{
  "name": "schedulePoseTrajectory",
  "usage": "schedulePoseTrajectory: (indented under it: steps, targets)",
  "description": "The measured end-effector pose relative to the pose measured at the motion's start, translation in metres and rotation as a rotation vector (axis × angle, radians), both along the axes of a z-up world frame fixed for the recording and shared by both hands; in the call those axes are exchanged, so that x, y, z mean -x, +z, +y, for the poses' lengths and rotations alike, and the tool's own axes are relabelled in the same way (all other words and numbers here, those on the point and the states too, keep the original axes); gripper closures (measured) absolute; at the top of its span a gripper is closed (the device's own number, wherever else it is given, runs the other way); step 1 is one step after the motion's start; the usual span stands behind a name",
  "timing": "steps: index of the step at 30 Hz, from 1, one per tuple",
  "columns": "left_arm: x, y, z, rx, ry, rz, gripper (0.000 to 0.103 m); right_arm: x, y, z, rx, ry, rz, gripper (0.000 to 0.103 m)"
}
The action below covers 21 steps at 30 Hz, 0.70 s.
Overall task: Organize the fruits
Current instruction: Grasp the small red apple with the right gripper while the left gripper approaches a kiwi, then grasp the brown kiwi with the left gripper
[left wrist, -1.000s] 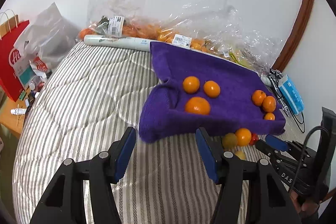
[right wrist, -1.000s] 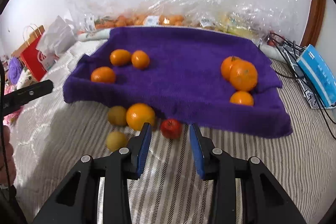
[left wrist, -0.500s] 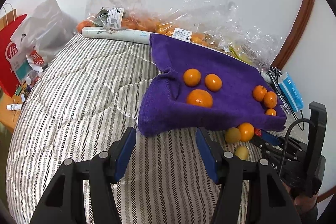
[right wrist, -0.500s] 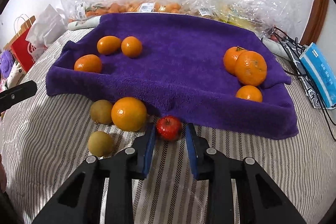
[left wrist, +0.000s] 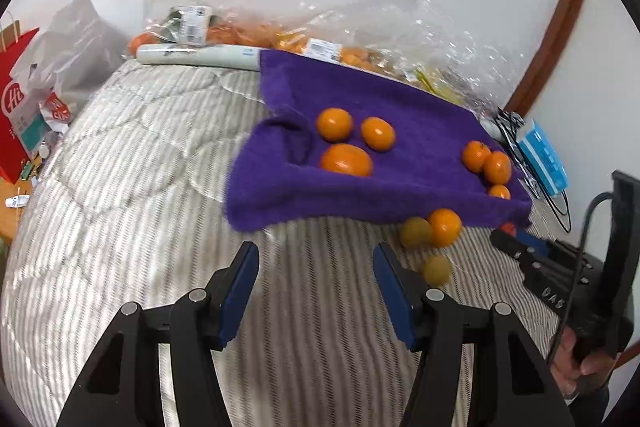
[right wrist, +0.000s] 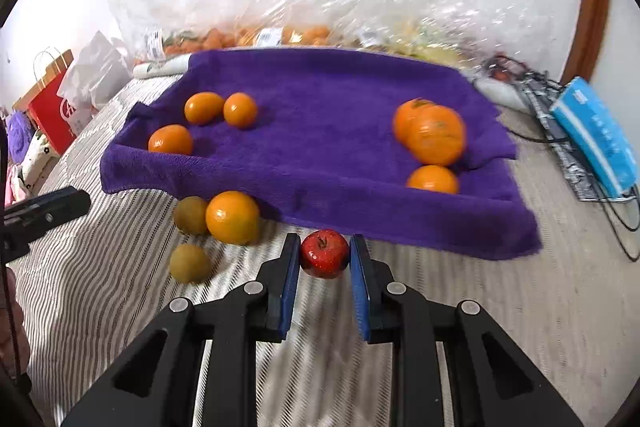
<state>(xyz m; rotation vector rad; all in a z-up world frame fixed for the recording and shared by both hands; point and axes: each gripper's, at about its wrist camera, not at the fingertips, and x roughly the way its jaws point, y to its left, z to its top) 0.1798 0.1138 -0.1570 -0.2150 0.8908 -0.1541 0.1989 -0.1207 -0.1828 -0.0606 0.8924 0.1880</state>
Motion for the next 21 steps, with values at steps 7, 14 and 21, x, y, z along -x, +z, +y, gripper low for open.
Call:
schedulePoseTrajectory:
  steps: [7, 14, 21]
  targets:
    - [0.008, -0.012, -0.049, -0.018, -0.092, 0.046, 0.046, 0.028, 0.016, -0.044, -0.003, -0.046, -0.049, 0.078]
    - [0.014, -0.026, -0.085, -0.045, -0.118, 0.022, 0.053, 0.052, 0.009, -0.075, 0.013, -0.082, -0.077, 0.078]
    - [0.006, -0.028, -0.103, -0.100, -0.107, -0.011, 0.061, 0.061, -0.007, -0.083, -0.007, -0.076, -0.061, 0.078]
